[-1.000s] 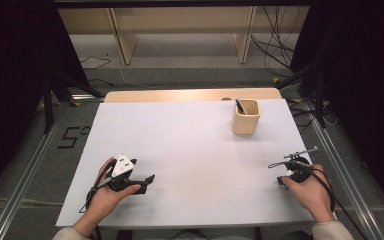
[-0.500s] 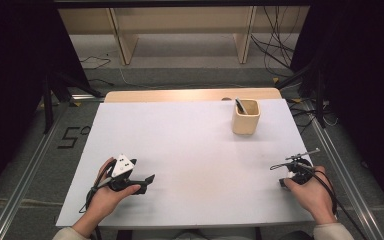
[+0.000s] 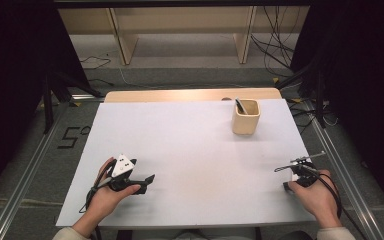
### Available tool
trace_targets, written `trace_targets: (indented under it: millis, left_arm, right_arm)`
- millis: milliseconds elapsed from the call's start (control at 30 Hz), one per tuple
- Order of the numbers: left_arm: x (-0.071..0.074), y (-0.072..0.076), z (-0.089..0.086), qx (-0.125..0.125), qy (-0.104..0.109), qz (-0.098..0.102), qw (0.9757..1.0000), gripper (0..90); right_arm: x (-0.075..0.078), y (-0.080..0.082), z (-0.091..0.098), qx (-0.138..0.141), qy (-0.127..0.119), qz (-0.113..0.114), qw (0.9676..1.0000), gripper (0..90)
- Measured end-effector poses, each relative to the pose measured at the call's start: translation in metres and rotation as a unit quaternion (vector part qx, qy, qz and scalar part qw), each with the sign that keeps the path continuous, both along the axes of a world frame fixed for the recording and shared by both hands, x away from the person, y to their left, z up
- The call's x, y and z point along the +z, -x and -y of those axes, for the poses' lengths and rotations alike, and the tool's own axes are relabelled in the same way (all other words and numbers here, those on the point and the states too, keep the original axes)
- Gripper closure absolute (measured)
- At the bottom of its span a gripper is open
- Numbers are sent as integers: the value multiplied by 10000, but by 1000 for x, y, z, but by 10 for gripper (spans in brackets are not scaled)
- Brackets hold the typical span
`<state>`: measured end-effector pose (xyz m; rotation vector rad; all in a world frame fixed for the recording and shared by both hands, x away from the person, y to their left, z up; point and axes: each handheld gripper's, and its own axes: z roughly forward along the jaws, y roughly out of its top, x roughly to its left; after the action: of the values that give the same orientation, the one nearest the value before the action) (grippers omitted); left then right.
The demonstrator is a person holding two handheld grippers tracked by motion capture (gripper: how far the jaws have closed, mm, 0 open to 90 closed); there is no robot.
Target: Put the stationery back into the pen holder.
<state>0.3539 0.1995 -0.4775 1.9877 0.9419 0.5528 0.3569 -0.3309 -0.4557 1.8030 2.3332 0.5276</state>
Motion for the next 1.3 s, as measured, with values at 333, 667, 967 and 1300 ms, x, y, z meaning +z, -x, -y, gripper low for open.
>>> trace_targets:
  millis: [333, 667, 967, 1300]
  left_arm:
    - [0, 0, 0, 0, 7, 2, 10000, 134]
    - [0, 0, 0, 1, 5, 4, 10000, 133]
    - [0, 0, 1, -5, 8, 7, 10000, 134]
    - [0, 0, 0, 6, 16, 12, 10000, 134]
  right_arm:
    - [7, 1, 10, -158, -96, 160, 9997, 891]
    - [21, 4, 18, -515, -186, 488, 9973, 792]
    - [27, 0, 24, -1390, -31, 527, 9889, 642]
    - [24, -19, 20, -1681, 106, 191, 9855, 616]
